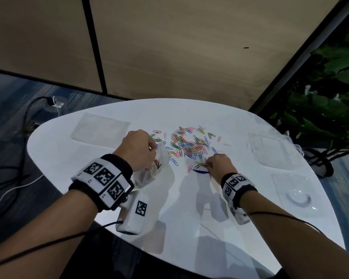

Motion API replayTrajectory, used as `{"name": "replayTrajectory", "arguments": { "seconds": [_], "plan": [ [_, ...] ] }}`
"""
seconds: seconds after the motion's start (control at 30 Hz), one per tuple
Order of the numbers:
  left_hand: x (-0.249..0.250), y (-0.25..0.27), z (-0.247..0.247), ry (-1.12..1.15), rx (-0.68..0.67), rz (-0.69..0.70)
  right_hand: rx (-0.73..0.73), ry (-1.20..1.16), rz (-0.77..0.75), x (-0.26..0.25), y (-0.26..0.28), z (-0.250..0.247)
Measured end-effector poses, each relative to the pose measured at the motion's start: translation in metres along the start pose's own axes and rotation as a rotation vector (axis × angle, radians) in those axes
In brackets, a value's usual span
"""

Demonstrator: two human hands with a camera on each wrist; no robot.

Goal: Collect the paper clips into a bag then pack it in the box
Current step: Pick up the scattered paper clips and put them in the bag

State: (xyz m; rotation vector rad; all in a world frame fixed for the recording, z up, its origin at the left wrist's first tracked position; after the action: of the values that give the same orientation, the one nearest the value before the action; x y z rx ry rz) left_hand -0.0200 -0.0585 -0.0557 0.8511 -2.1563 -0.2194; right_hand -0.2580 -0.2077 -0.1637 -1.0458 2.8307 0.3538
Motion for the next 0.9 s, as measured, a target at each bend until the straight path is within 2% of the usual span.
{"name": "replayTrajectory", "arguments": {
  "seconds": [0.1,0.17,0.23,0.3,0.37,0.43,0.5,0.57,0.63,0.7,0.8,0.83,0.9],
  "plan": [
    [0.002,-0.002,0.005,-0.012,-0.011,0.012,0.056,-0.081,0.115,0.013,0.000,-0.007],
    [0.003,-0.004,0.006,-0.012,-0.015,0.007,0.096,-0.235,0.229,0.030,0.000,-0.008],
    [0.004,-0.005,0.007,-0.004,-0.012,-0.001,0.152,-0.551,0.361,0.042,0.003,-0.008],
    [0.005,-0.005,0.007,0.005,-0.002,-0.005,0.217,-1.018,0.418,0.037,0.004,-0.011],
    [0.005,-0.005,0.008,0.015,-0.001,-0.013,0.216,-1.422,0.356,0.011,0.002,-0.024],
    [0.006,-0.005,0.009,0.024,-0.003,-0.022,0.140,-1.626,0.251,-0.027,0.000,-0.042],
    [0.006,-0.006,0.010,0.033,0.000,-0.028,0.068,-1.734,0.132,-0.066,0.000,-0.055],
    [0.005,-0.005,0.010,0.042,0.011,-0.018,0.019,-1.757,0.056,-0.098,0.000,-0.059],
    [0.005,-0.005,0.009,0.050,0.020,-0.003,-0.002,-1.668,0.010,-0.120,0.001,-0.055],
    [0.003,-0.007,0.007,0.074,0.017,-0.007,0.017,-1.436,-0.058,-0.135,0.002,-0.050],
    [-0.003,-0.009,0.002,0.109,0.031,-0.021,0.037,-0.866,-0.191,-0.147,0.002,-0.052],
    [-0.006,-0.009,0.000,0.112,0.035,-0.022,0.015,-0.773,-0.220,-0.151,0.001,-0.056],
    [-0.012,-0.008,-0.008,0.123,0.042,-0.033,-0.007,-0.794,-0.266,-0.156,-0.002,-0.067]
  ]
}}
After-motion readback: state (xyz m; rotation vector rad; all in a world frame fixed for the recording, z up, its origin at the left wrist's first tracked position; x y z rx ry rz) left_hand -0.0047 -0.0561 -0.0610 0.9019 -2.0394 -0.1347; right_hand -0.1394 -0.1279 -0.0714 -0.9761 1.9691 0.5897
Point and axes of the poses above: each hand's wrist, its own y-axis away from the middle knuckle, its own z-axis out of the palm, x = y × z, the point moved 5 cm from there along -y, towards the middle knuckle, and after that the axes turned 13 degrees about -z, right-handed, at the moved point
